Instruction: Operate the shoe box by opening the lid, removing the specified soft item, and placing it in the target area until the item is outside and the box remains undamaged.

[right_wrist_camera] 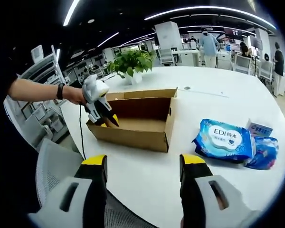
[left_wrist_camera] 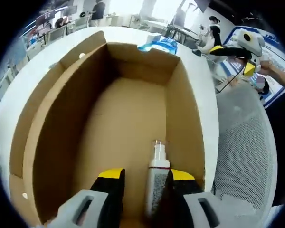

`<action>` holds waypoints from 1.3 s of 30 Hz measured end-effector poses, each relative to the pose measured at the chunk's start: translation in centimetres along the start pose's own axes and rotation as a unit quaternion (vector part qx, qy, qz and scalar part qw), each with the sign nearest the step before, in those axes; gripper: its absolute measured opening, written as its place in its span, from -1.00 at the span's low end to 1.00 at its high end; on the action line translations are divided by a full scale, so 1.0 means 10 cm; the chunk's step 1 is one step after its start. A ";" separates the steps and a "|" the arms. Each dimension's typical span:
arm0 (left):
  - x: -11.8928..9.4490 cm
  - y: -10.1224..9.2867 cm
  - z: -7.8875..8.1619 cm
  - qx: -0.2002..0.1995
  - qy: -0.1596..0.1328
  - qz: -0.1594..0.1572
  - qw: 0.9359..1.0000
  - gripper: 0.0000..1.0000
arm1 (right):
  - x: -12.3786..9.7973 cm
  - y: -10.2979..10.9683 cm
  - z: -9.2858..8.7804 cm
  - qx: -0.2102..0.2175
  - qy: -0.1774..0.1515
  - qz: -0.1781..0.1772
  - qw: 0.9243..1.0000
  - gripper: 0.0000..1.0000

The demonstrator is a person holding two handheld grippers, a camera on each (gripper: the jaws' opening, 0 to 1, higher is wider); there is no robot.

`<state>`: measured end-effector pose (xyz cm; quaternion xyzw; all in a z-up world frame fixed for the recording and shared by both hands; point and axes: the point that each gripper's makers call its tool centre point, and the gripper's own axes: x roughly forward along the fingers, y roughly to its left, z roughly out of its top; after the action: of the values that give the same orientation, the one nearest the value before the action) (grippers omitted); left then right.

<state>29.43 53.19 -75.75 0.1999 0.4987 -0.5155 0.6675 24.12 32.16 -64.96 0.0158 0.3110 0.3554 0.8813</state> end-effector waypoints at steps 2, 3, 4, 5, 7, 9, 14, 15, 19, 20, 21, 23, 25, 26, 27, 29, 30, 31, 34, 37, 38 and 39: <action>0.01 0.00 0.01 -0.003 0.003 -0.008 1.000 -0.21 | -0.02 -0.01 -0.01 0.003 0.000 -0.003 1.000 0.17; 0.02 0.00 -0.01 -0.006 0.007 -0.012 1.000 -0.21 | -0.03 -0.02 -0.02 0.004 0.000 -0.004 1.000 0.16; 0.02 -0.01 0.00 -0.004 0.006 -0.012 1.000 -0.20 | -0.03 -0.02 -0.02 0.004 0.000 -0.005 1.000 0.16; 0.02 0.00 0.00 0.000 0.007 -0.009 1.000 -0.20 | -0.05 -0.03 -0.03 0.004 0.001 -0.006 1.000 0.16; 0.02 0.05 -0.04 0.019 0.023 0.008 1.000 -0.20 | -0.07 -0.04 -0.03 0.004 0.000 -0.007 1.000 0.16; 0.03 0.08 -0.09 0.046 0.041 0.021 0.998 -0.23 | -0.10 -0.05 -0.04 0.006 0.000 -0.009 1.000 0.15; 0.05 0.06 -0.12 0.046 0.042 0.026 0.998 -0.27 | -0.12 -0.08 -0.05 0.009 -0.002 -0.014 1.000 0.14; 0.06 0.06 -0.13 0.050 0.045 0.027 0.997 -0.28 | -0.12 -0.08 -0.05 0.010 -0.002 -0.014 1.000 0.14; 0.11 0.03 -0.20 0.091 0.071 0.031 0.993 -0.34 | -0.12 -0.07 -0.06 0.012 -0.001 -0.015 1.000 0.13; 0.14 -0.01 -0.23 0.113 0.082 0.028 0.990 -0.36 | -0.12 -0.05 -0.07 0.010 0.000 -0.013 1.000 0.13; 0.15 0.00 -0.23 0.128 0.088 0.033 0.987 -0.40 | -0.12 -0.04 -0.07 0.007 0.001 -0.012 1.000 0.14; 0.15 0.00 -0.22 0.128 0.093 0.039 0.987 -0.43 | -0.12 -0.03 -0.09 0.005 0.004 -0.012 1.000 0.14; 0.14 0.04 -0.21 0.124 0.094 0.046 0.987 -0.49 | -0.12 -0.03 -0.09 0.006 0.003 -0.011 1.000 0.14; 0.14 0.06 -0.20 0.122 0.091 0.050 0.987 -0.55 | -0.12 -0.03 -0.09 0.007 0.002 -0.011 1.000 0.14; 0.14 0.08 -0.20 0.108 0.089 0.056 0.989 -0.58 | -0.13 -0.03 -0.09 0.009 0.002 -0.011 1.000 0.13; 0.14 0.08 -0.19 0.104 0.086 0.050 0.990 -0.59 | -0.14 -0.02 -0.09 0.010 0.001 -0.012 1.000 0.13; 0.14 0.07 -0.18 0.106 0.084 0.050 0.990 -0.59 | -0.14 -0.02 -0.09 0.010 0.000 -0.012 1.000 0.13; 0.14 0.08 -0.17 0.110 0.079 0.056 0.989 -0.60 | -0.15 -0.02 -0.09 0.011 0.000 -0.012 1.000 0.13; 0.11 0.10 -0.13 0.109 0.069 0.067 0.989 -0.60 | -0.16 -0.03 -0.11 0.009 0.002 -0.013 1.000 0.13; 0.06 0.07 -0.01 0.103 0.043 0.065 0.992 -0.60 | -0.15 -0.04 -0.11 0.011 0.002 -0.013 1.000 0.13; 0.04 0.07 0.01 0.102 0.038 0.067 0.992 -0.60 | -0.14 -0.03 -0.10 0.009 0.003 -0.012 1.000 0.14; 0.02 0.07 0.03 0.100 0.033 0.068 0.992 -0.60 | -0.13 -0.03 -0.10 0.008 0.003 -0.011 1.000 0.14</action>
<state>30.21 53.11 -75.94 0.3159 0.4520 -0.5095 0.6605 23.05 30.92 -65.13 0.0177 0.3167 0.3430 0.8842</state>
